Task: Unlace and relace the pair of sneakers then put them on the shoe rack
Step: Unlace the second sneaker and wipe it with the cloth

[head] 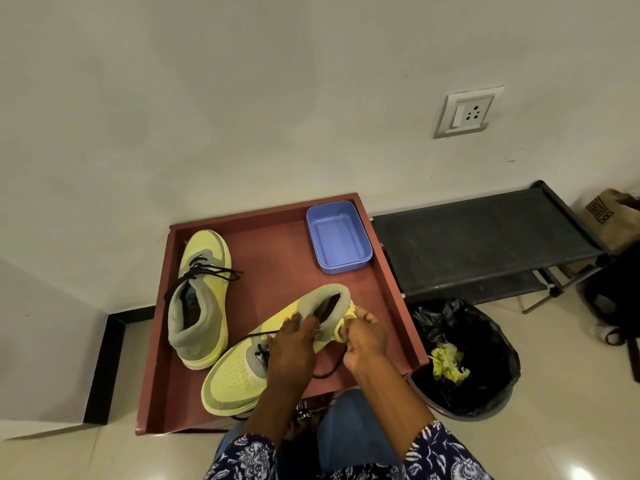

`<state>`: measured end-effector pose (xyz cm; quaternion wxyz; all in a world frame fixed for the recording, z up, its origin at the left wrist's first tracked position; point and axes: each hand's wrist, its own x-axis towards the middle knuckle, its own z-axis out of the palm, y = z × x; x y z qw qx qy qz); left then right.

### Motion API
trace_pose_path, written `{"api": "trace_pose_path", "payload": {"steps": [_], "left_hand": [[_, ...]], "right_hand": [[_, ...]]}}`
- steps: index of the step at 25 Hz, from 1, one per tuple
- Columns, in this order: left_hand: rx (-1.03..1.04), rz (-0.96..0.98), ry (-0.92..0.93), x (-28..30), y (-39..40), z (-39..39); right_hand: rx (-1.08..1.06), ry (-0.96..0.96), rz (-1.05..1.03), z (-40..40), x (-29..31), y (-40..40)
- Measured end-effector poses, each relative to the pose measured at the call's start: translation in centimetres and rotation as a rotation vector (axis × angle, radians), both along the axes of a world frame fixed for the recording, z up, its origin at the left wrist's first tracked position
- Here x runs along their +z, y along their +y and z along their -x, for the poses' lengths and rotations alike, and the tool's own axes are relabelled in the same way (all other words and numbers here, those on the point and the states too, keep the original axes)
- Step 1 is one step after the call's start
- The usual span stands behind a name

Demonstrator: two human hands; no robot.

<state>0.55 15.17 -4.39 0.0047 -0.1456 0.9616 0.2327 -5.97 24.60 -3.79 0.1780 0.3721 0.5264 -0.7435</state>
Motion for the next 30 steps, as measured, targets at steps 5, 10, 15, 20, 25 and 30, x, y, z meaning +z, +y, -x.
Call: {"api": "trace_pose_path", "payload": {"steps": [5,10,15,20,25,30], "left_hand": [[-0.019,0.015,-0.012,0.0,0.0,-0.1],[0.003,0.018,-0.036,0.2,-0.1,-0.2],[0.013,-0.011,-0.022,0.5,-0.1,-0.2],[0.019,-0.023,0.019,0.4,0.0,-0.1],[0.013,-0.007,0.019,0.1,0.0,0.0],[0.037,-0.015,-0.009,0.4,0.0,0.3]], "right_hand": [[0.039,0.030,-0.048,0.7,-0.7,0.3],[0.297,0.283,-0.448,1.9,-1.6,0.1],[0.441,0.366,-0.607,3.1,-1.0,0.9],[0.525,0.335,-0.636,3.8,-1.9,0.7],[0.491,0.257,-0.642,3.9,-3.1,0.0],[0.419,0.171,-0.588,2.8,-3.7,-0.1]]}}
